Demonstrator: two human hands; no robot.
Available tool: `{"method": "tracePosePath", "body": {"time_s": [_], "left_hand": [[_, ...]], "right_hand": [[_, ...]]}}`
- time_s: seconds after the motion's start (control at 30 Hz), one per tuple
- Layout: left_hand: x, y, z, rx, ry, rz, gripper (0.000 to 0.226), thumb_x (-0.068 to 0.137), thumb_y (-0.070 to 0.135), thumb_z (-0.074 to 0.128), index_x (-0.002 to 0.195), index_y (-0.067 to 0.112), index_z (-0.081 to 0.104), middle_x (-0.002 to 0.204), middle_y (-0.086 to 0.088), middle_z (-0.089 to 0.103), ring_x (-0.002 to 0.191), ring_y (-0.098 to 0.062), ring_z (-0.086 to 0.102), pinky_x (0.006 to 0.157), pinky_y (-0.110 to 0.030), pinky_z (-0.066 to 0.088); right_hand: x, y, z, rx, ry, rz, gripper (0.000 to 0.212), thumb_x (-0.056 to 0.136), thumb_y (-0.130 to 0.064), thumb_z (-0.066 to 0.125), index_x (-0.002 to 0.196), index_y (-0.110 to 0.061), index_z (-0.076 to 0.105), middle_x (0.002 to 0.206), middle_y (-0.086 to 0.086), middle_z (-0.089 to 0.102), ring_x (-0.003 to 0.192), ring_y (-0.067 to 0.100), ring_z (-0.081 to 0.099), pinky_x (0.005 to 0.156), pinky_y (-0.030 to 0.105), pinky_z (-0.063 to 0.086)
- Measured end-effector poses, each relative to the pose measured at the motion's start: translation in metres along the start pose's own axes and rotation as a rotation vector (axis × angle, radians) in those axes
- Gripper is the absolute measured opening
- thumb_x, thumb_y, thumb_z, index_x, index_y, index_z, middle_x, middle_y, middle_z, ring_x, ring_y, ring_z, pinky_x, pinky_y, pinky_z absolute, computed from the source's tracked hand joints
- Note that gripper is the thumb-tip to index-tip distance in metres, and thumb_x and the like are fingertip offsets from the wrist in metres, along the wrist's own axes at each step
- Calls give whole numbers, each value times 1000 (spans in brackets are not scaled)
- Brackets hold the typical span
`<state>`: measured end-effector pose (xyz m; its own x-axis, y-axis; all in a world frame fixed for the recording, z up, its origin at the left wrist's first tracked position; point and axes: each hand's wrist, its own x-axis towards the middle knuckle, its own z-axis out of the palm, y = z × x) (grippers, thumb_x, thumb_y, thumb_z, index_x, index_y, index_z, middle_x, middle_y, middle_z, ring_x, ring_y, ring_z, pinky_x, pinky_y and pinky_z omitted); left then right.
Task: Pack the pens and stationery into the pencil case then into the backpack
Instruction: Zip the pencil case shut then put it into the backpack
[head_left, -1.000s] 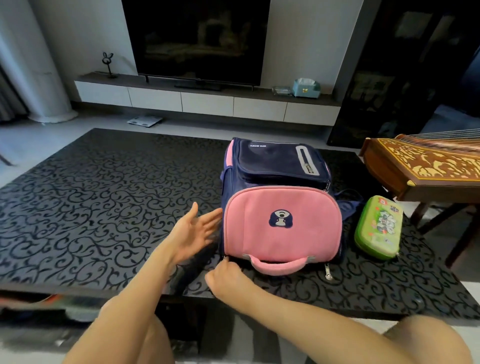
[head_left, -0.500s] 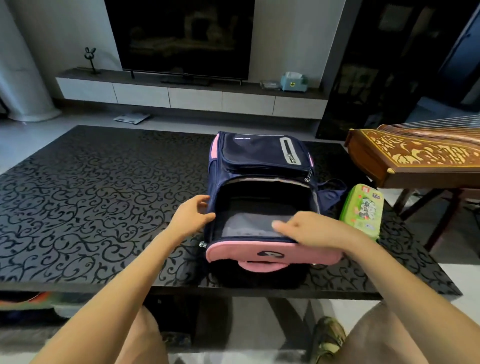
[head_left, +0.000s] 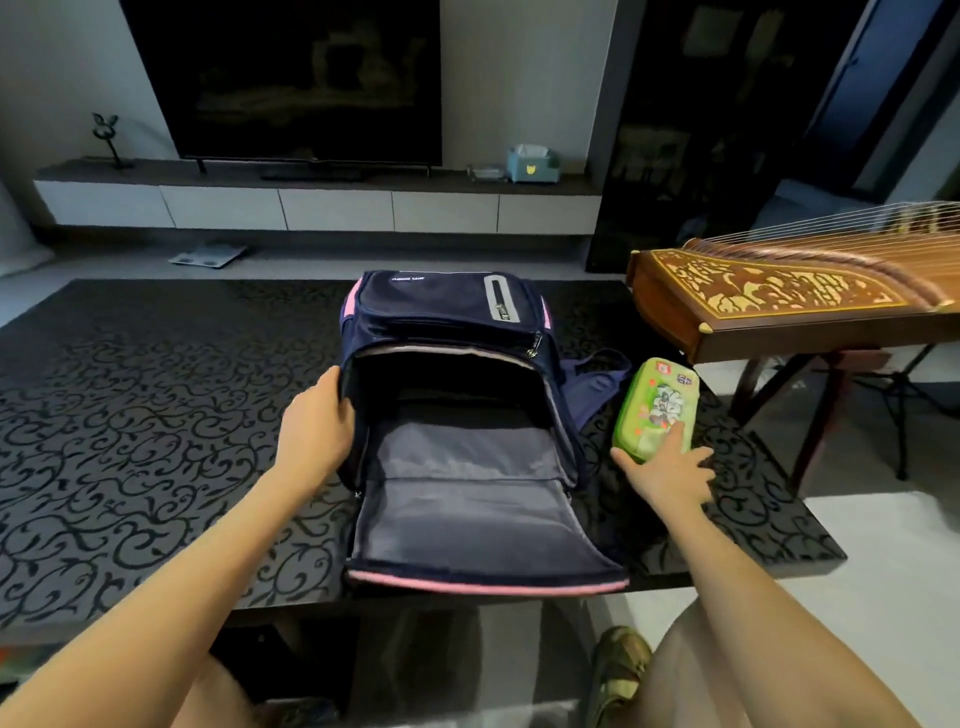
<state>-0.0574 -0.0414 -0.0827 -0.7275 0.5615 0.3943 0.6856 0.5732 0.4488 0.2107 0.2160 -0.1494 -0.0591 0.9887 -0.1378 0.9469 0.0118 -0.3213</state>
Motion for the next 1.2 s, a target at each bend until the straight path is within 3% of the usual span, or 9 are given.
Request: {"method": "tracePosePath", "body": {"time_s": [0.1,0.27,0.43,0.5,0.67,0.77,0.83,1.0,1.2], "left_hand": [[10,7,-5,-44,15,-9,20,92,7,46,108,-2,53,93,-28,65,81,-45,59,63,-43,42],[24,10,-8,-50,0,-23,13,91,7,45,95,-2,54,83,-23,64,71,-39,57,58,-40,41],[27,11,-10,3,-27,5,12,90,4,45,95,-2,54,82,-23,64,71,-39,57,54,-35,36],[25,12,-9,31,-35,16,14,90,4,44,98,-3,54,82,-24,64,72,-40,57,54,-35,34],[15,13,-3,148,-67,48,26,91,3,40,114,-4,51,90,-28,64,81,-44,57,57,-37,33],[13,14,-6,157,-83,53,32,93,3,38,122,-3,48,97,-29,63,86,-45,58,61,-38,34],[14,15,-11,137,-82,57,31,93,3,38,121,-4,49,98,-30,63,87,-45,58,63,-41,37],[14,28,-19,116,-154,46,40,92,1,38,132,-4,43,104,-29,62,93,-43,57,72,-44,43],[21,45,-26,59,-167,72,37,90,-2,37,126,-6,45,103,-30,61,92,-41,57,74,-44,44]], "right_hand": [[17,0,4,50,-24,-3,112,69,-74,58,149,-23,-2,149,29,13,122,49,38,92,53,42],[23,-8,0,93,55,-29,101,72,-57,69,146,-14,14,131,29,34,112,46,43,87,46,45],[5,-1,-49,626,43,8,76,76,-55,63,135,-14,39,124,17,52,109,39,53,90,45,48],[-25,12,-72,873,-16,-68,63,77,-52,63,129,-19,47,115,5,56,98,26,59,79,46,56],[-112,20,-103,1077,-159,-454,38,85,-25,66,121,-24,55,102,-4,63,83,14,64,58,30,58],[-145,6,-104,986,-321,-625,42,67,-38,73,107,-36,60,93,-13,66,75,4,64,56,22,54],[-158,-8,-89,813,-370,-637,36,68,-40,75,100,-43,60,93,-13,67,82,8,65,67,32,57],[-176,-45,-49,210,-286,-684,64,68,-57,67,127,-39,51,119,2,64,113,24,57,93,32,43],[-161,-87,-11,88,-295,-656,72,70,-53,65,134,-30,43,125,12,60,117,31,52,92,32,40]]}}
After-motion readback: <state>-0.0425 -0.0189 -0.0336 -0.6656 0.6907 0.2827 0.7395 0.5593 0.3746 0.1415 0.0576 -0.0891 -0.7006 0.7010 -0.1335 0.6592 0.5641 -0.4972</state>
